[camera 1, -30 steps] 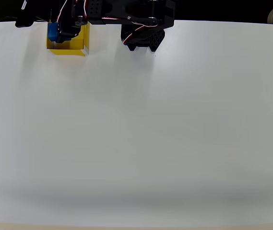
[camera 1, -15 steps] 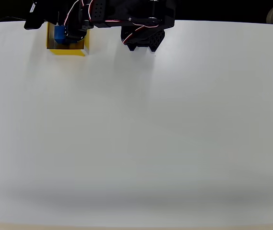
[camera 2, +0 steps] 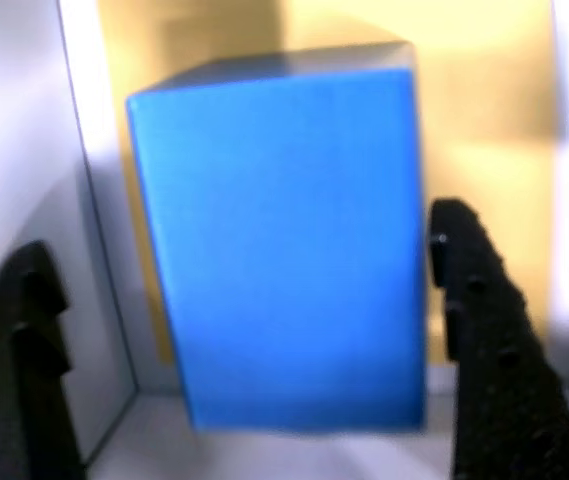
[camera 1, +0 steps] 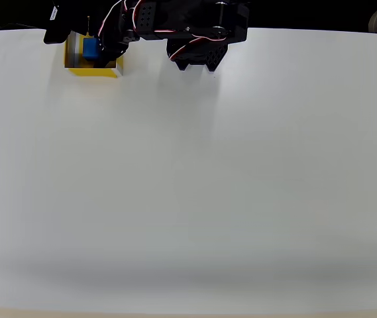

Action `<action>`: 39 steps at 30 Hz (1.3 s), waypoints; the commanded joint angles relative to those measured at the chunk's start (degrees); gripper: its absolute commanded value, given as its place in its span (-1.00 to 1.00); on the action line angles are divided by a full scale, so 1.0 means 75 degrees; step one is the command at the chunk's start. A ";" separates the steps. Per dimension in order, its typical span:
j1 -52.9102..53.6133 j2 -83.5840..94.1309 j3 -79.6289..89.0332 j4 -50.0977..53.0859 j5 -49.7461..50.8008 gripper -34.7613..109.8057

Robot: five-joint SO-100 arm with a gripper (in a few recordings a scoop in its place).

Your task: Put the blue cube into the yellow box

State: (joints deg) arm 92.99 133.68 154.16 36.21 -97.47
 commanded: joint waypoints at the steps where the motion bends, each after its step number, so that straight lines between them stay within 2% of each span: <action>1: 0.0176 0.0715 -0.2016 0.1605 -0.0270 0.06; 4: 0.0141 0.0832 -0.3035 0.2859 -0.0445 0.06; 10: 0.0070 0.1289 -0.3785 0.4102 -0.1008 0.04; 16: -0.0926 0.2367 -0.3820 0.5555 -0.1172 -0.09; 20: -0.2273 0.3199 -0.3457 0.6000 -0.1043 -0.28; 24: -0.4195 0.3855 -0.2695 0.5590 -0.0504 -0.48; 28: -0.5859 0.4230 -0.1934 0.4770 0.0117 -0.50; 35: -0.9141 0.5262 -0.0609 0.4711 0.0574 -0.52; 39: -1.0441 0.6539 0.0820 0.4605 0.0398 -0.52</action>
State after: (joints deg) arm 21.27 175.78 156.09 72.07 -93.96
